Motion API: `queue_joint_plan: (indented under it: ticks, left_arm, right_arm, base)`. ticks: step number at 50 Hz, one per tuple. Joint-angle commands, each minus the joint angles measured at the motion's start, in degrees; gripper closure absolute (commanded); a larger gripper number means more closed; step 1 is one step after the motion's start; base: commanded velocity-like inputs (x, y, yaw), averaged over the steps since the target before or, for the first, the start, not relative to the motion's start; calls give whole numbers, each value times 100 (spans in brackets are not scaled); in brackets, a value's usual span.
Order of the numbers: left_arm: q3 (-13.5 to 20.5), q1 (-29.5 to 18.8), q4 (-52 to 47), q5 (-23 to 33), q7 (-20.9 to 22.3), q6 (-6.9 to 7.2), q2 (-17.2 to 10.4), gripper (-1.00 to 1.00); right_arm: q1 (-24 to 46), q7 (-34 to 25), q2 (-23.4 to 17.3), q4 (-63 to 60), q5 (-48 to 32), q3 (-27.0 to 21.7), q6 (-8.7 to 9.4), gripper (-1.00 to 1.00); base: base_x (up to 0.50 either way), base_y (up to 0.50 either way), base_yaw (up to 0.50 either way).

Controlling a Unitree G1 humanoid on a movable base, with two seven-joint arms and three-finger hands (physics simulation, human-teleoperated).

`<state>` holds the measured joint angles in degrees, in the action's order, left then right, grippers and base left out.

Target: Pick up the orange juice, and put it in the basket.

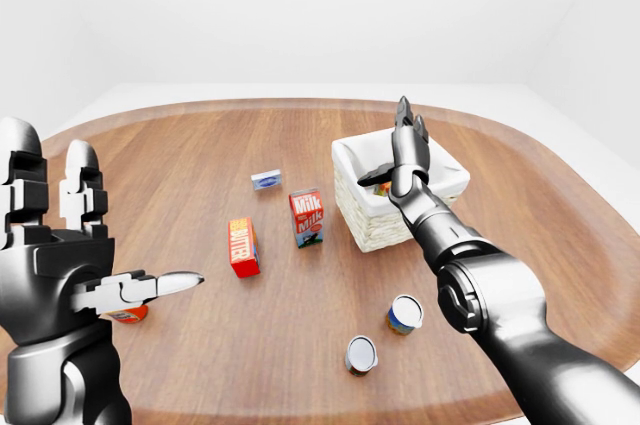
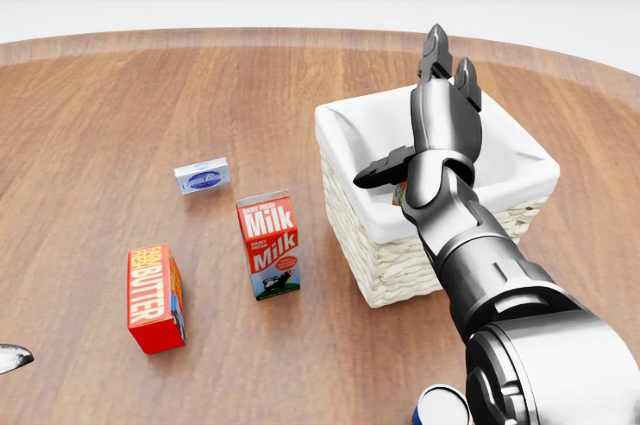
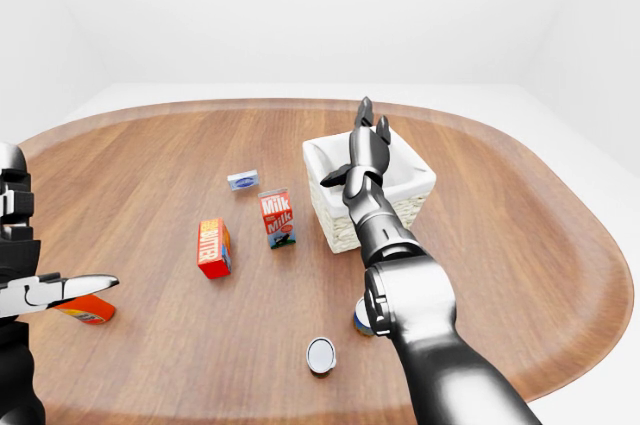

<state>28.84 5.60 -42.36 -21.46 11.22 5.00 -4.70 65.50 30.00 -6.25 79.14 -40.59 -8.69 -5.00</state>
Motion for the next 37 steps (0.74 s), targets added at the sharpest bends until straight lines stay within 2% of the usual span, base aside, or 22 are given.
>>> queue_joint_plan:
  ticks: [1,37]
  left_arm:
    - [4,-2,-9,-1,2,0,1,-100]
    - [5,-3,-9,0,2,0,3,-100]
  right_arm:
    - [16,0,22,1,-32,17,0,-100]
    - [195,0,-75,-12,-156,116,0,-100]
  base:
    - [0,0,0]
    - [0,0,0]
